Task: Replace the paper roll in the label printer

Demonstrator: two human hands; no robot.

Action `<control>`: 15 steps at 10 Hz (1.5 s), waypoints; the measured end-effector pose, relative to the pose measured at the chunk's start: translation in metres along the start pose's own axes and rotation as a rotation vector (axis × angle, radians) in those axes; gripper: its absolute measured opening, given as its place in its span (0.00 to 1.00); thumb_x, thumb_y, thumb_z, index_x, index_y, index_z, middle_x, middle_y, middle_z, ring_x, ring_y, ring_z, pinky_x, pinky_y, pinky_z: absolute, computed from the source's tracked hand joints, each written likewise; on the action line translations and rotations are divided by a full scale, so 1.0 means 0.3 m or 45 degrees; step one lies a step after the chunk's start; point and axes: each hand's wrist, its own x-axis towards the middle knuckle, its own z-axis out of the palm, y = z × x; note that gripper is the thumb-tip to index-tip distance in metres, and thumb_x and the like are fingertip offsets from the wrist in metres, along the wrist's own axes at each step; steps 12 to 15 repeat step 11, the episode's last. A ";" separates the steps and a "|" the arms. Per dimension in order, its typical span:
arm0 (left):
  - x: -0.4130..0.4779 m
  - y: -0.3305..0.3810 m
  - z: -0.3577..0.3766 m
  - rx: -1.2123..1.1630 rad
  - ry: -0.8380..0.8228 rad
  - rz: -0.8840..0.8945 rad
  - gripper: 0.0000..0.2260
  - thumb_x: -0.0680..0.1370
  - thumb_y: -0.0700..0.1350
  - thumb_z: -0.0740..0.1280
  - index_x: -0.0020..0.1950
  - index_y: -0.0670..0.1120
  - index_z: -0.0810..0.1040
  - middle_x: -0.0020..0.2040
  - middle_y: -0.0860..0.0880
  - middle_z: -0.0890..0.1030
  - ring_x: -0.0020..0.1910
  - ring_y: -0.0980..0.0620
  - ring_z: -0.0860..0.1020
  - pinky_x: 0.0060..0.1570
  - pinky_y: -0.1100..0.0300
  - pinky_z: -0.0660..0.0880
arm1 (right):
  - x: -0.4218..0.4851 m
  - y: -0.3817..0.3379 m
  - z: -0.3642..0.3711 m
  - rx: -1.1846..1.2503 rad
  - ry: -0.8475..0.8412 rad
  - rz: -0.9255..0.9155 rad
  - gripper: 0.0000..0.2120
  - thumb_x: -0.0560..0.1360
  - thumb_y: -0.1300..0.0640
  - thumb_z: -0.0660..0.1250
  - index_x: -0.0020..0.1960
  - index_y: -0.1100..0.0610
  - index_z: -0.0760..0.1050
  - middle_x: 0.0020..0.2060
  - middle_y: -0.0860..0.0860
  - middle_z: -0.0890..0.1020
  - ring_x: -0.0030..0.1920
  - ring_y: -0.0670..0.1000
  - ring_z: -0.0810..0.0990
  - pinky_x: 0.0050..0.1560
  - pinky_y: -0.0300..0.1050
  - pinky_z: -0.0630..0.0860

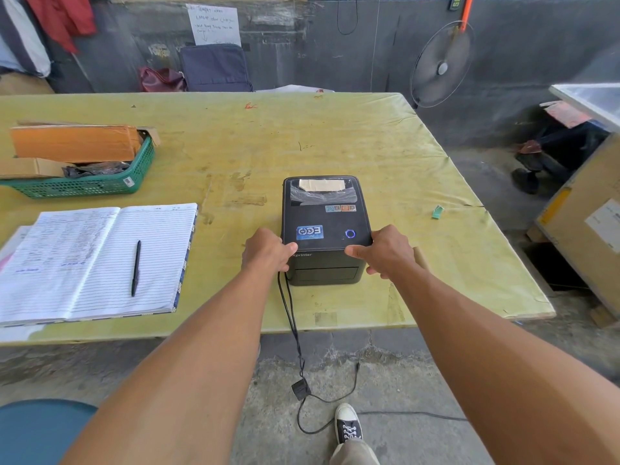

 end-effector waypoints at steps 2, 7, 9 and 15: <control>-0.004 0.000 0.000 -0.002 0.000 0.003 0.18 0.78 0.47 0.71 0.64 0.39 0.76 0.58 0.44 0.83 0.46 0.47 0.86 0.28 0.60 0.69 | -0.004 -0.002 -0.004 0.002 -0.003 -0.007 0.23 0.66 0.40 0.77 0.53 0.54 0.80 0.44 0.53 0.85 0.42 0.55 0.86 0.45 0.54 0.84; 0.006 -0.002 -0.003 -0.013 -0.011 -0.024 0.20 0.78 0.47 0.71 0.66 0.39 0.75 0.60 0.44 0.82 0.45 0.47 0.86 0.34 0.59 0.72 | -0.025 -0.011 -0.008 0.039 0.001 0.017 0.21 0.68 0.42 0.77 0.53 0.54 0.80 0.44 0.53 0.85 0.43 0.56 0.86 0.47 0.56 0.84; -0.006 0.007 0.001 -0.011 0.013 -0.029 0.20 0.78 0.47 0.70 0.67 0.40 0.74 0.59 0.44 0.82 0.45 0.48 0.85 0.28 0.60 0.70 | -0.036 -0.028 -0.017 0.019 -0.017 0.005 0.22 0.68 0.42 0.77 0.54 0.55 0.80 0.42 0.53 0.84 0.42 0.56 0.85 0.46 0.55 0.84; -0.123 -0.095 0.017 -0.157 0.128 0.019 0.14 0.81 0.49 0.64 0.35 0.52 0.72 0.38 0.50 0.84 0.34 0.52 0.83 0.37 0.57 0.78 | -0.039 -0.057 -0.127 -0.105 -0.054 -0.015 0.21 0.75 0.47 0.71 0.61 0.61 0.77 0.41 0.55 0.85 0.41 0.56 0.85 0.46 0.50 0.81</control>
